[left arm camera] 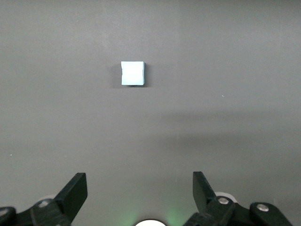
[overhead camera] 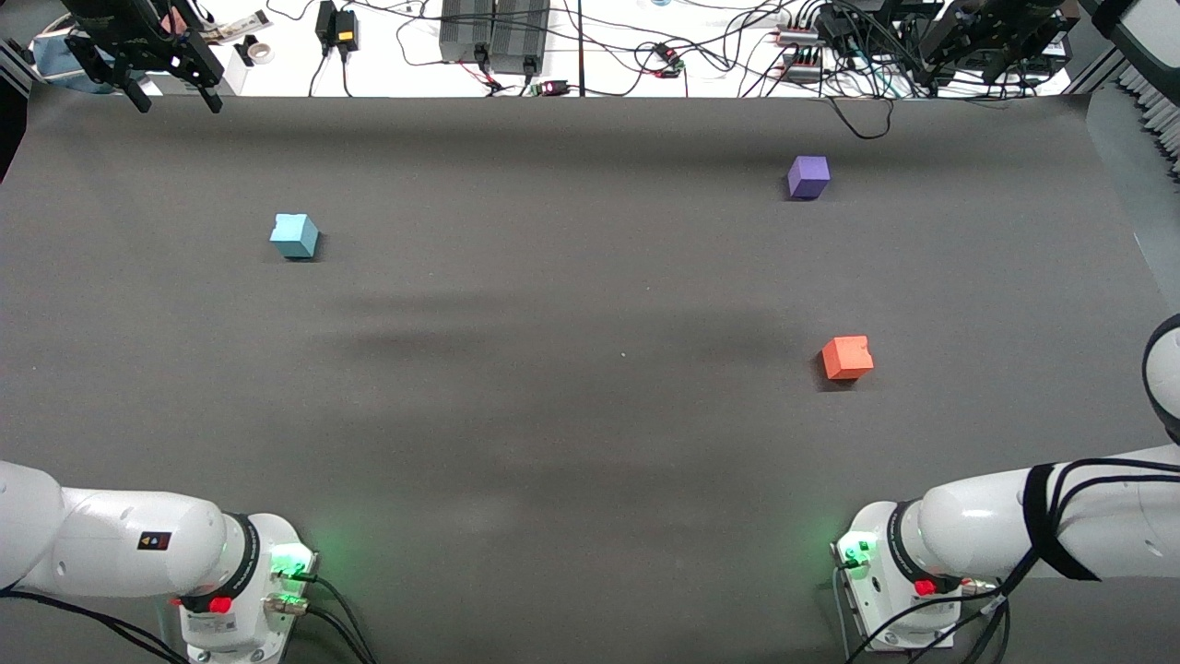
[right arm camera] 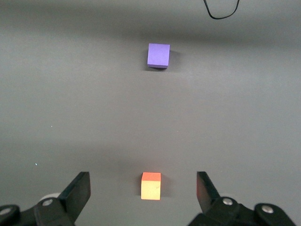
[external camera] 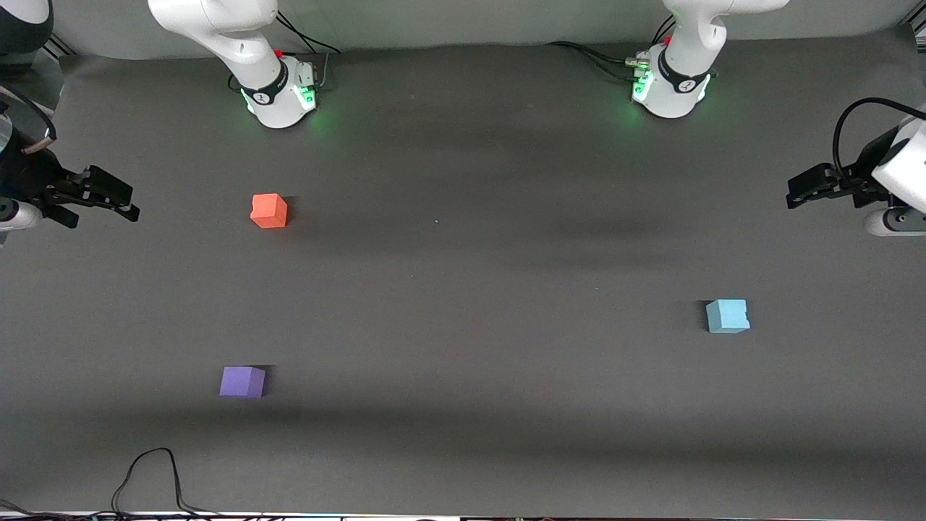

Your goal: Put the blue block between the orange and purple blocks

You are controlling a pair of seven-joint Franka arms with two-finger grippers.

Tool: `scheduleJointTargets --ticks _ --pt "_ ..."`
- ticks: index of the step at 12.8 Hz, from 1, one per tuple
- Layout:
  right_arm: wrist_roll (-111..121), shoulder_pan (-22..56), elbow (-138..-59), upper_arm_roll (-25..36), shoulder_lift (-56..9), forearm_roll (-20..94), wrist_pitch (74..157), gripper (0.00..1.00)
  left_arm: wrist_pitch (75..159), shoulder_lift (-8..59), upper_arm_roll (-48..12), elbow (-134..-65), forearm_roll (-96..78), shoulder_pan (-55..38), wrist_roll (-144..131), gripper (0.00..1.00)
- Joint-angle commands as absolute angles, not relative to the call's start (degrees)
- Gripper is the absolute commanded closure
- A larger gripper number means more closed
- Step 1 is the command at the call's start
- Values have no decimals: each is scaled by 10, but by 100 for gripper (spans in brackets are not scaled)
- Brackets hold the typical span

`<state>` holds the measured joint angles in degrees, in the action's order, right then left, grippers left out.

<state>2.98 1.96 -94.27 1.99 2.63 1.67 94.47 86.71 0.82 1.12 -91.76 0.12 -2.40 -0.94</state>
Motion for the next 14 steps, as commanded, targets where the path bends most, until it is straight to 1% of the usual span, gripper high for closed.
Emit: scheduleJointTargets --ticks 1,5,8,14 --pt "37 25 -929 23 20 5 938 0 867 -3 18 -926 11 -33 -1 0" --pt "31 25 -930 23 21 6 926 0 868 2 18 -926 6 -28 -1 0" --pt "33 25 -932 23 21 6 923 0 894 28 22 -927 9 -25 8 0" --pt "31 25 -936 23 18 10 918 0 1025 147 23 -944 11 -4 47 0"
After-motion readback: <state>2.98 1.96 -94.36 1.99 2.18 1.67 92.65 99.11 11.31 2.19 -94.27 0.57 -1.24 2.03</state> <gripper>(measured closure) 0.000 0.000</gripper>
